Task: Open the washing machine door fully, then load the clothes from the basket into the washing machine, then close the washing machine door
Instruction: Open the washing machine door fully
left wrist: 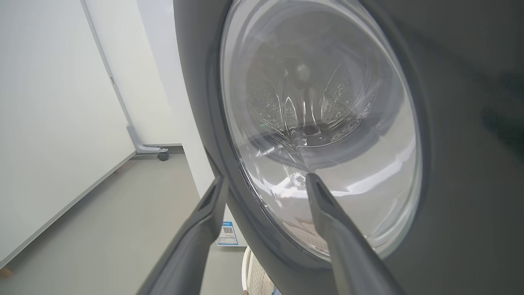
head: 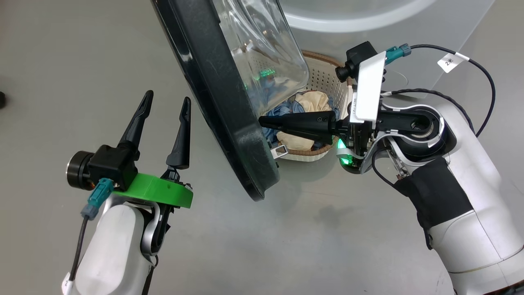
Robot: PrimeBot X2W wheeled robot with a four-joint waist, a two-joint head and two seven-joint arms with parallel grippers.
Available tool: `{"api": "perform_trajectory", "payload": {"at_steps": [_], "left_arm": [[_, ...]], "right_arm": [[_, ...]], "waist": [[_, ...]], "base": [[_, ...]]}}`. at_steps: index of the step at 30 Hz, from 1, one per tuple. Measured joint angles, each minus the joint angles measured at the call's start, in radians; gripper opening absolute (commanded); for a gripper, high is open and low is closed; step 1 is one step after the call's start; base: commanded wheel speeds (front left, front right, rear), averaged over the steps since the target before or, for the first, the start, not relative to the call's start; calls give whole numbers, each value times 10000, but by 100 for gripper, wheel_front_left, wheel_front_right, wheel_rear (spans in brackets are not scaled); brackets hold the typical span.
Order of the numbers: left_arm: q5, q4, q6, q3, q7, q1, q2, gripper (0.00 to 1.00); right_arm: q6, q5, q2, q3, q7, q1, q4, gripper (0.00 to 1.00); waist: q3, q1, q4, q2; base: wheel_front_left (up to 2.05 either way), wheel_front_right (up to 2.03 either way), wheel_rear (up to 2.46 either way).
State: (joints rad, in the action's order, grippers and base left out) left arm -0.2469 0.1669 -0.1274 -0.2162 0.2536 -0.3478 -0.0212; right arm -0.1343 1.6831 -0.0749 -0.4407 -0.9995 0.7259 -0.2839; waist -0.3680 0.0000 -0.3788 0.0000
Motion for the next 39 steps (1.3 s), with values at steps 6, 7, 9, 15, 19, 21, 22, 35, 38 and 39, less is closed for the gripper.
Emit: {"api": "perform_trajectory", "payload": {"at_steps": [6, 7, 9, 15, 19, 21, 22, 35, 38, 39], "left_arm": [[0, 134, 0, 117, 0, 13, -88, 100], [0, 140, 0, 142, 0, 26, -102, 100], [0, 144, 0, 190, 0, 80, -140, 100], [0, 186, 0, 268, 0, 243, -268, 100], [0, 199, 0, 324, 0, 296, -301, 100], [0, 207, 0, 355, 0, 392, -314, 100], [0, 215, 0, 389, 0, 443, -334, 100], [0, 226, 0, 719, 0, 871, -629, 100], [0, 226, 0, 807, 0, 965, -675, 100], [0, 228, 0, 813, 0, 1008, -685, 100]], "right_arm": [[0, 144, 25, 98, 255, -19, 0, 0], [0, 144, 31, 127, 330, -32, -6, 0], [0, 146, 33, 190, 397, -84, -12, 0], [0, 148, 44, 270, 566, -249, -52, 0], [0, 265, 46, 336, 644, -456, -81, 0], [0, 309, 50, 362, 675, -541, -84, 0], [0, 309, 52, 370, 732, -589, -86, 0], [263, 332, 82, 809, 1446, -1049, -134, 50], [508, 182, 56, 961, 1810, -1073, -134, 100], [631, 35, 21, 1005, 1950, -1098, -128, 100]], "waist": [[194, 0, 82, 0], [228, 0, 101, 0], [304, 0, 148, 0], [554, 0, 337, 0], [753, 0, 468, 0], [849, 1, 536, 0], [896, 1, 573, 0], [1400, 1, 1123, 0], [1513, 1, 1261, 0], [1553, 1, 1307, 0]], "base": [[0, 0, 0], [0, 0, 0], [0, 0, 0], [0, 0, 0], [0, 0, 0], [0, 0, 0], [0, 0, 0], [0, 0, 0], [0, 0, 0], [0, 0, 0]]}}
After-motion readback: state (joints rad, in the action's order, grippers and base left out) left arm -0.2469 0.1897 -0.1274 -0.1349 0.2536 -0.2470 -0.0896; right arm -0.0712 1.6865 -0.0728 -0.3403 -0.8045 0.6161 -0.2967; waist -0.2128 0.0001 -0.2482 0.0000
